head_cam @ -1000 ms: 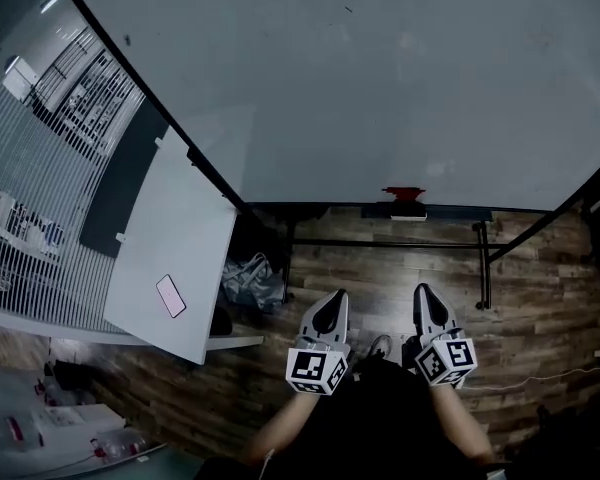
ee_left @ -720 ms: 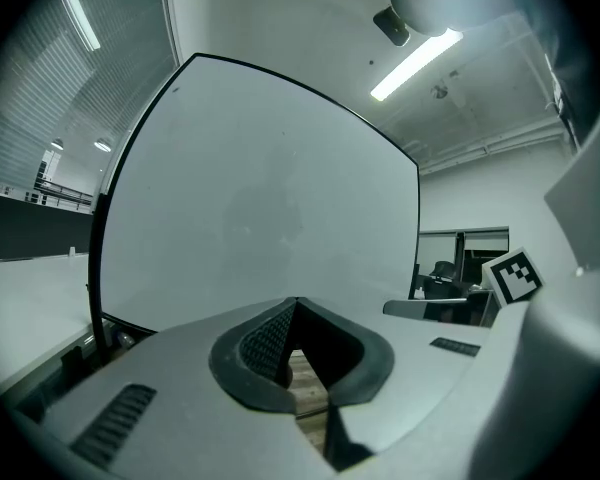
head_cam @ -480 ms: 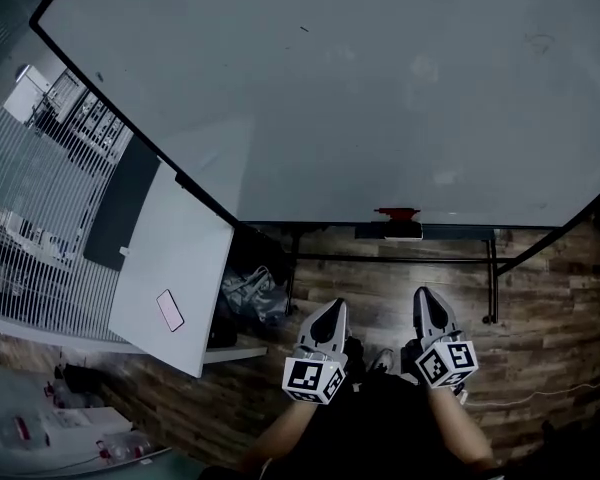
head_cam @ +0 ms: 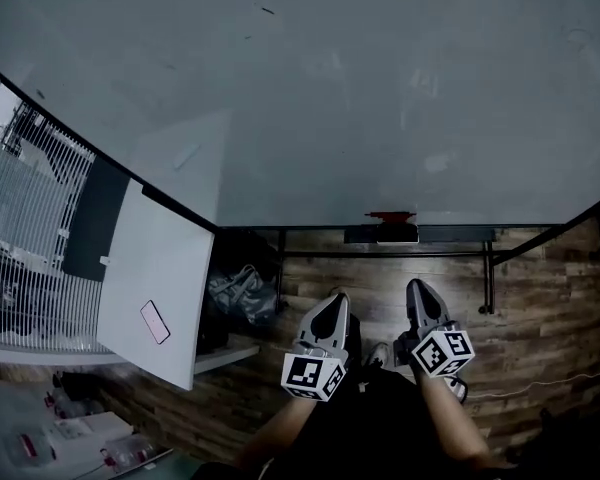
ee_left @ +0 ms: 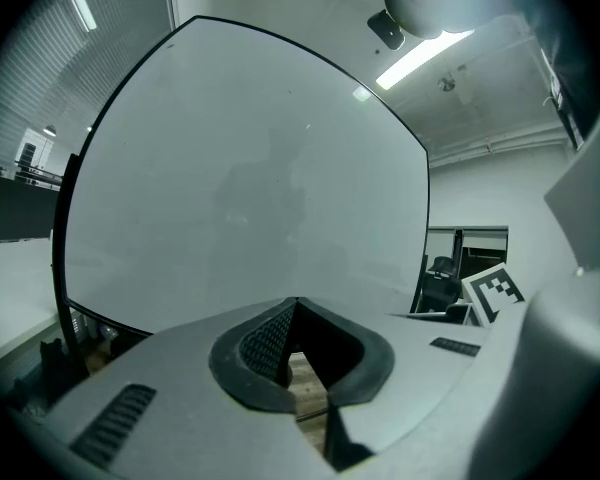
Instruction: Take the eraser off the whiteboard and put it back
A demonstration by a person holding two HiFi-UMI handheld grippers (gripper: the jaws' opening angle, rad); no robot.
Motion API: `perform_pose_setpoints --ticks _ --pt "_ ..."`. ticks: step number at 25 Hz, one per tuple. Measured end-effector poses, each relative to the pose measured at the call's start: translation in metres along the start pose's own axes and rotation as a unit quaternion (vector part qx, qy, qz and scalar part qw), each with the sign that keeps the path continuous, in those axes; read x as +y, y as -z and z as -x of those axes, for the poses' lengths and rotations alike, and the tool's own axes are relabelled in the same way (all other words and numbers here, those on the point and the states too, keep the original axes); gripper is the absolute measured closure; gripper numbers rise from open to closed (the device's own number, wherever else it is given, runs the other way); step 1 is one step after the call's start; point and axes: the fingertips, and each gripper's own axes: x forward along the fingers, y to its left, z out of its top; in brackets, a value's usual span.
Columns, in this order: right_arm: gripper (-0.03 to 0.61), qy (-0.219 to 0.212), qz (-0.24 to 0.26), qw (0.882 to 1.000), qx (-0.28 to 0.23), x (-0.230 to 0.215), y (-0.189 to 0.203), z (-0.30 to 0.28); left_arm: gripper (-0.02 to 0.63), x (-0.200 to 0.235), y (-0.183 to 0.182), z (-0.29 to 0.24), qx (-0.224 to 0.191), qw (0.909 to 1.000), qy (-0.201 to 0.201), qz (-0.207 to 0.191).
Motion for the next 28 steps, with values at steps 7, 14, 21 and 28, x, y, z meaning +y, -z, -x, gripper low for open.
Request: perform_pose_setpoints --ticks 7,14,21,28 --pt "0.538 0.022 -0.100 0.995 0.004 -0.037 0.020 -0.039 0.615 0.009 0.005 -0.028 0.010 0.9997 0.023 -0.003" --pt "0.471 0.060 -0.254 0.965 0.000 -0.086 0.048 -0.069 0.615 0.019 0.007 -0.050 0.000 0.9999 0.017 0.003" --pt "0.431 0.058 -0.356 0.933 -0.009 -0.110 0.069 -0.096 0.615 0.031 0.009 -0.053 0.009 0.9999 0.007 0.010" --pt "0.426 0.062 -0.391 0.918 -0.027 -0.117 0.071 -0.108 0.615 0.037 0.011 -0.052 0.013 0.9997 0.002 0.019"
